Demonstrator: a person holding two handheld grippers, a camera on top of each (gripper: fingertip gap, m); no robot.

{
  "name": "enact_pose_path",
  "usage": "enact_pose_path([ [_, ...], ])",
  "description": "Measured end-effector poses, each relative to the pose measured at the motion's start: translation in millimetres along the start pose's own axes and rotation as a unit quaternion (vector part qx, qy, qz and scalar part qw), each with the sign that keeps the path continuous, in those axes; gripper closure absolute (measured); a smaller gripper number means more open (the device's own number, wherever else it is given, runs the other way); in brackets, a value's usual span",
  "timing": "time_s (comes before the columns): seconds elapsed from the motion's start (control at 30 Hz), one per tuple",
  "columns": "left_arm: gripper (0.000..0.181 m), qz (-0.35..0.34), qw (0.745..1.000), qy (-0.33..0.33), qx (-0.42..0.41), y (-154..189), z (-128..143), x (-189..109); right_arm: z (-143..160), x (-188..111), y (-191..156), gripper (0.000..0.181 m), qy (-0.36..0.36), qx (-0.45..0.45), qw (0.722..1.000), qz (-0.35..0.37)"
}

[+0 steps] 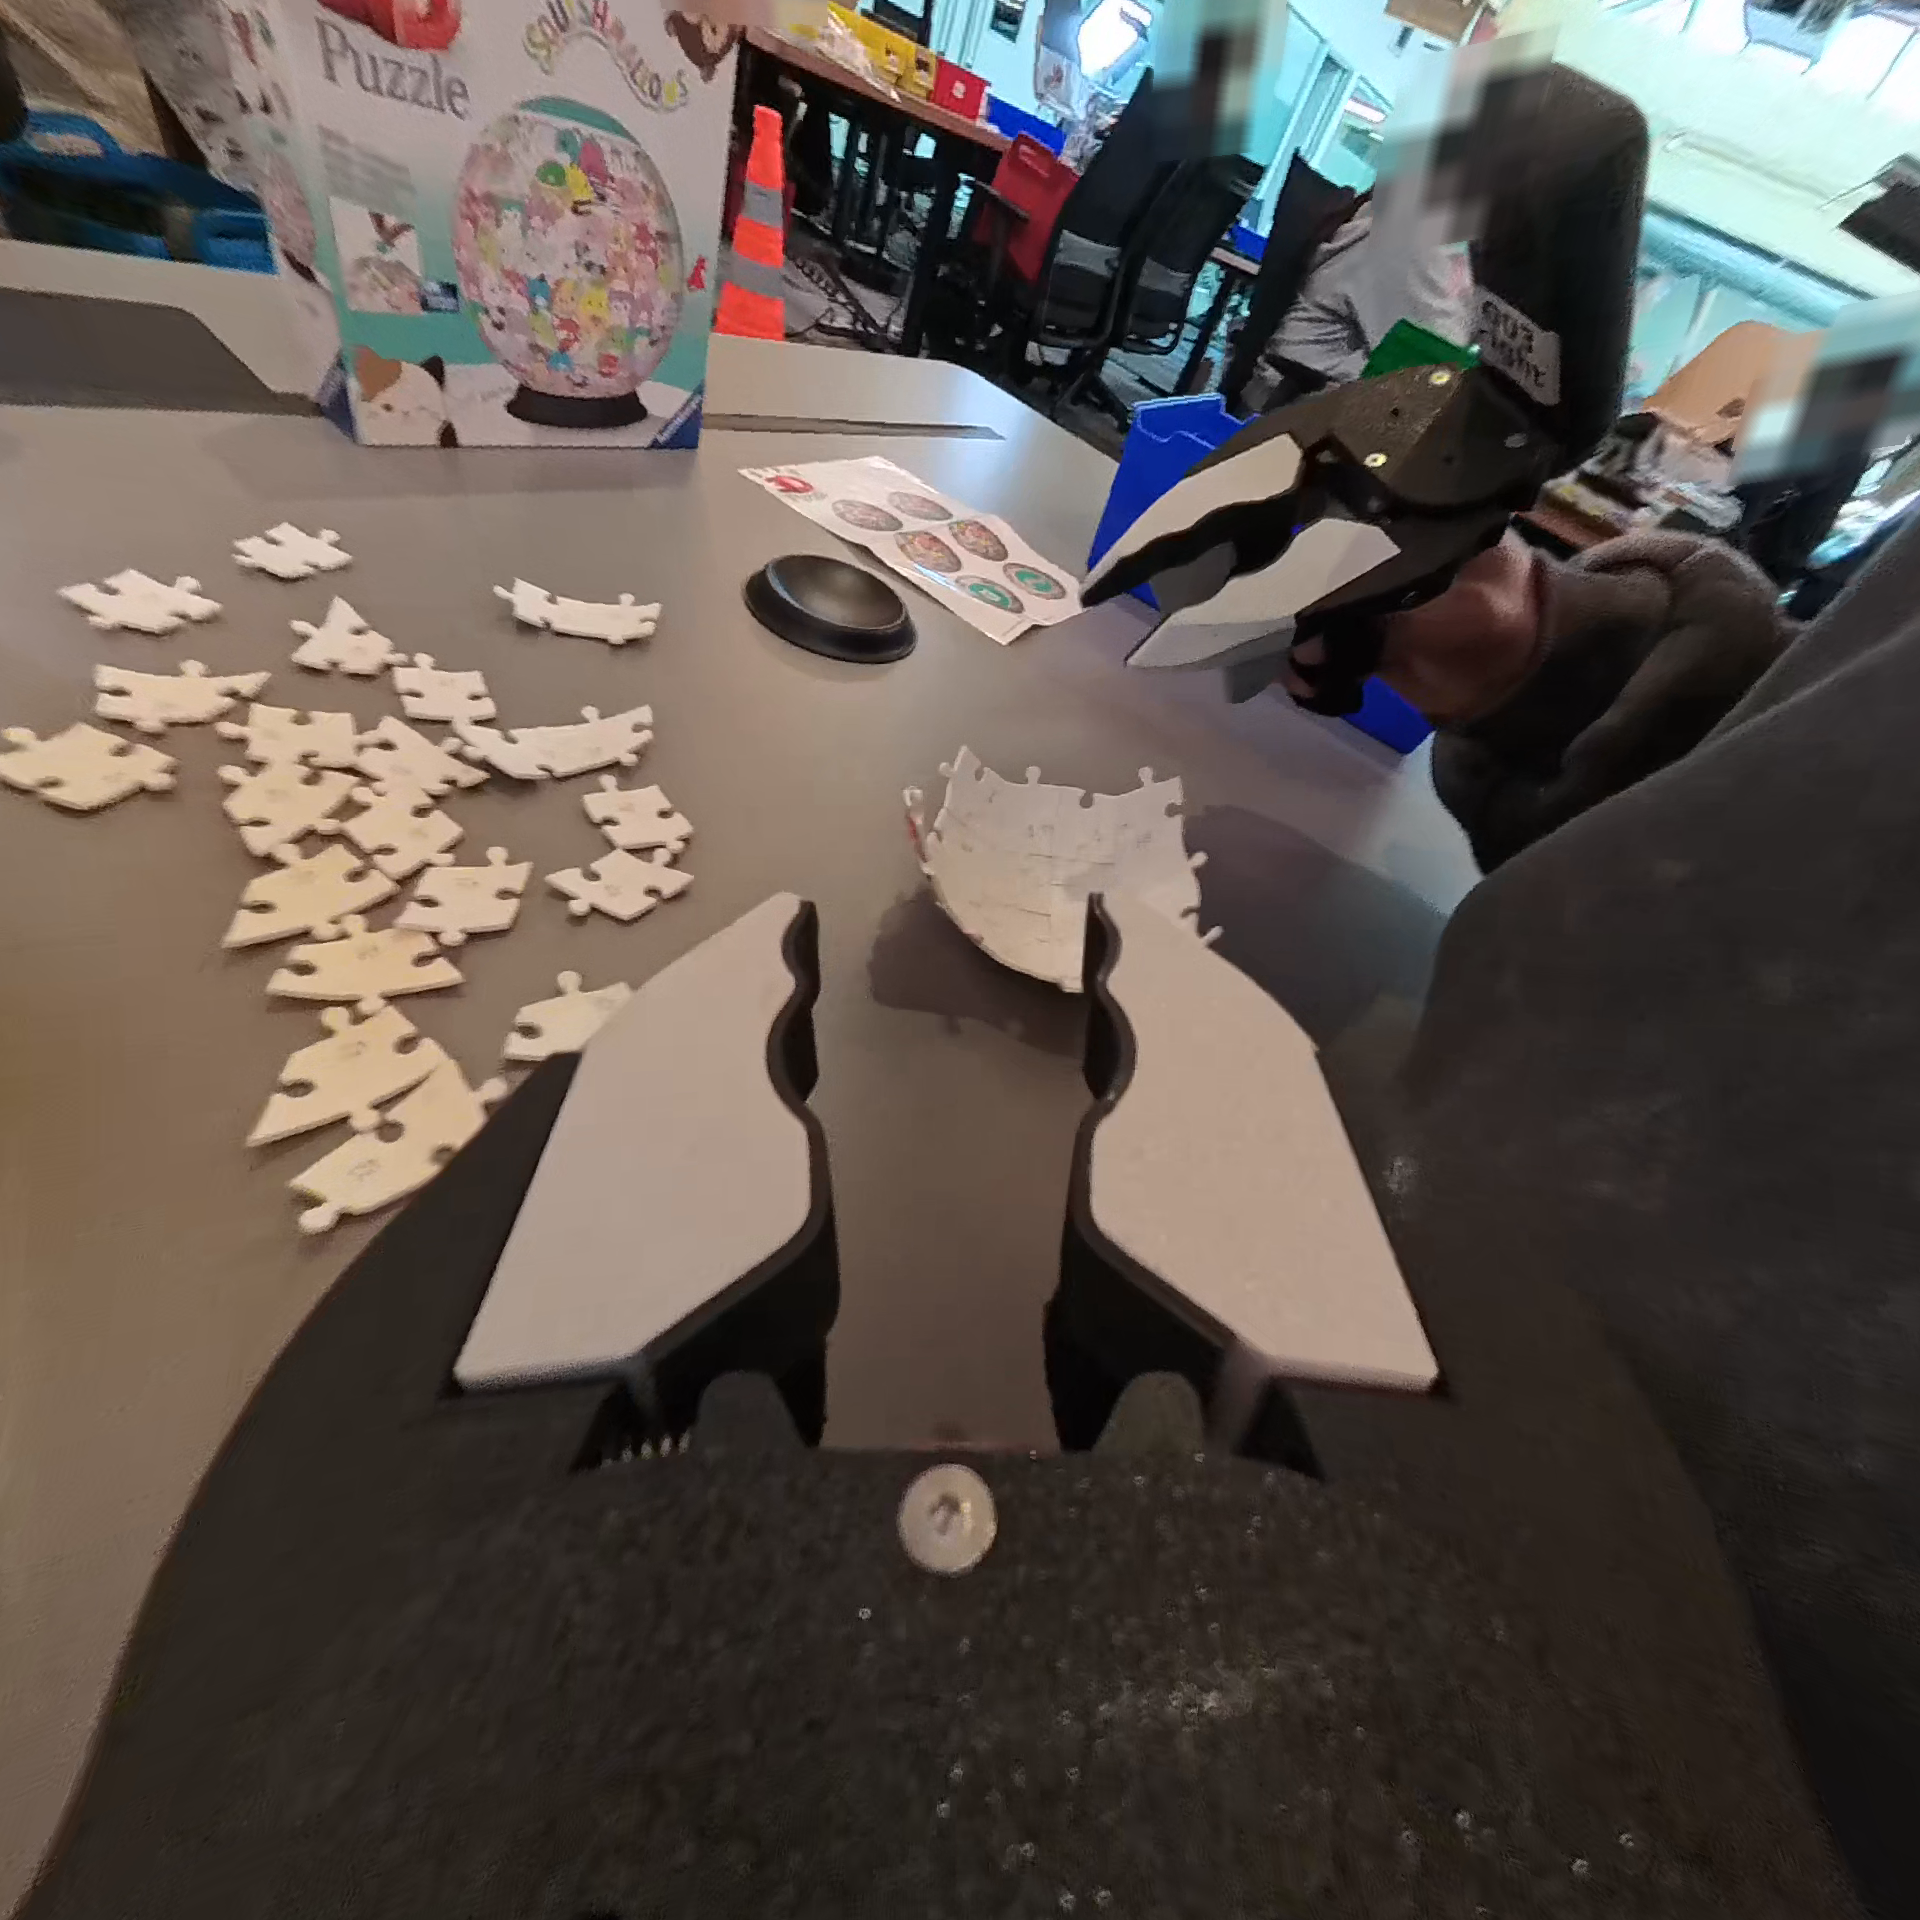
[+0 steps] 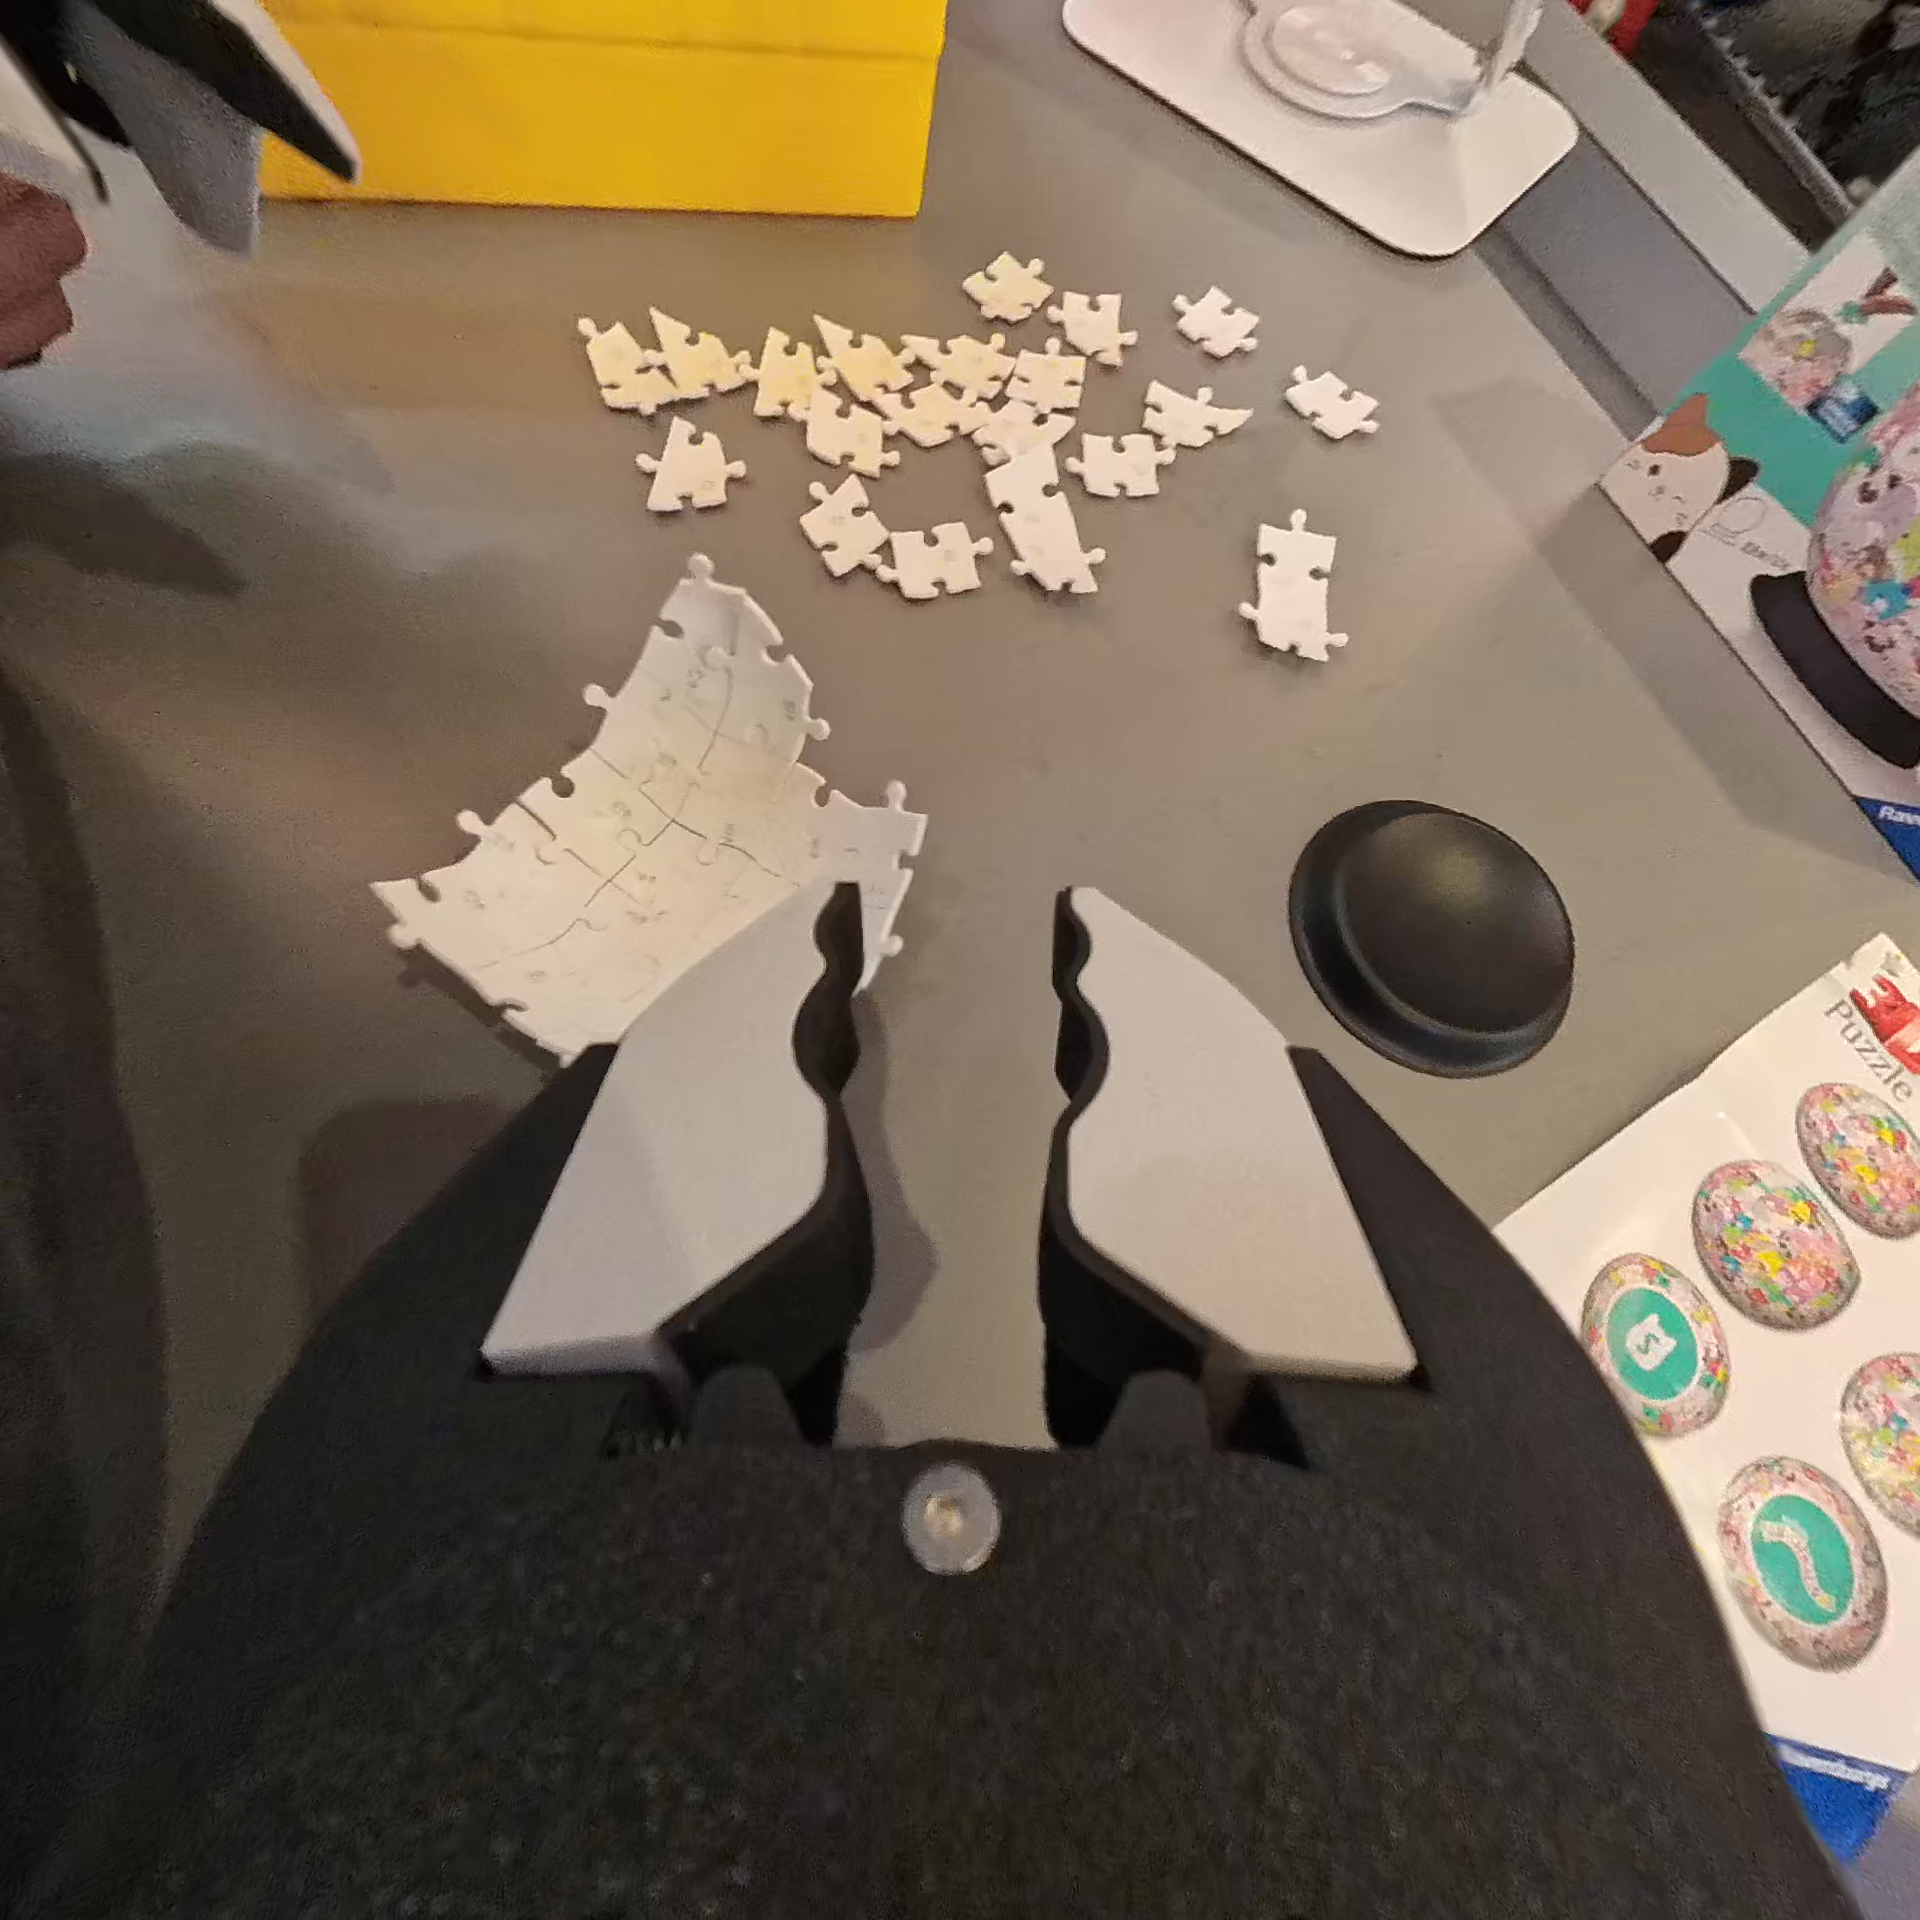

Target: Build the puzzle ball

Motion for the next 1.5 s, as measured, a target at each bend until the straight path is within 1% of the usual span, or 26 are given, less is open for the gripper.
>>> enact_pose_path([
  [0.1,0.134,-0.026,0.999,0.007,0.024,-1.5,-2.1,-7.5,-3.2,3.6,-2.6,0.147,-0.008,-0.010,1.000,0.000],
  [0.23,0.133,-0.031,0.999,0.024,0.010,-2.8,-6.8,-18.2,-9.4,11.4,-5.1,0.147,0.002,-0.002,1.000,-0.007],
  [0.33,0.133,-0.034,0.998,0.048,0.012,1.1,-17.7,-32.0,-11.3,16.9,-7.8,0.147,0.000,-0.007,1.000,-0.009],
  [0.53,0.134,-0.036,0.995,0.075,0.050,14.9,-45.6,-62.1,-13.5,19.6,-7.3,0.147,-0.007,-0.016,1.000,-0.012],
  [0.63,0.136,-0.039,0.995,0.082,0.049,15.4,-59.9,-85.3,-15.9,17.1,-4.9,0.147,-0.004,-0.017,1.000,-0.006],
  [0.73,0.137,-0.099,0.992,0.064,0.054,1.1,-66.7,-118.8,-15.1,15.0,-4.5,0.147,-0.001,-0.013,1.000,-0.001],
  [0.8,0.137,-0.131,0.989,0.066,0.038,-10.2,-68.5,-139.9,-12.7,15.0,-5.8,0.148,-0.001,-0.010,1.000,-0.001],
  [0.9,0.137,-0.153,0.986,0.058,0.019,-21.0,-66.8,-155.7,-10.0,14.6,-9.0,0.148,0.000,-0.008,1.000,0.002],
  [0.97,0.136,-0.148,0.988,0.041,0.007,-23.6,-64.3,-158.1,-7.7,13.4,-11.3,0.148,0.005,-0.005,1.000,0.003],
  [1.03,0.136,-0.182,0.983,0.009,0.009,-29.8,-59.4,-160.5,-4.1,11.8,-12.8,0.148,0.005,-0.003,1.000,0.002],
  [1.17,0.135,-0.258,0.962,-0.092,0.015,-41.0,-45.3,-167.5,1.6,6.2,-11.4,0.148,0.010,-0.001,1.000,0.005],
  [1.23,0.135,-0.273,0.953,-0.129,0.014,-43.2,-40.7,-170.0,4.2,3.6,-10.3,0.148,0.015,0.005,1.000,0.006],
  [1.43,0.135,-0.277,0.946,-0.165,0.033,-35.4,-45.7,-159.2,14.1,-0.3,-12.7,0.148,0.023,0.014,1.000,0.005],
  [1.5,0.135,-0.269,0.947,-0.172,0.036,-32.3,-47.5,-152.7,17.3,-1.9,-14.0,0.148,0.024,0.013,1.000,0.007],
])
Point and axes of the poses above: each gripper's, where its closed fingertips meet, x out along the fingers, z out of its underside, y = z × x across the jaws, the point moved 7 cm from there along -x, back along the fingers, and after that the axes turned 1 degree about z, right-handed, at the moved point
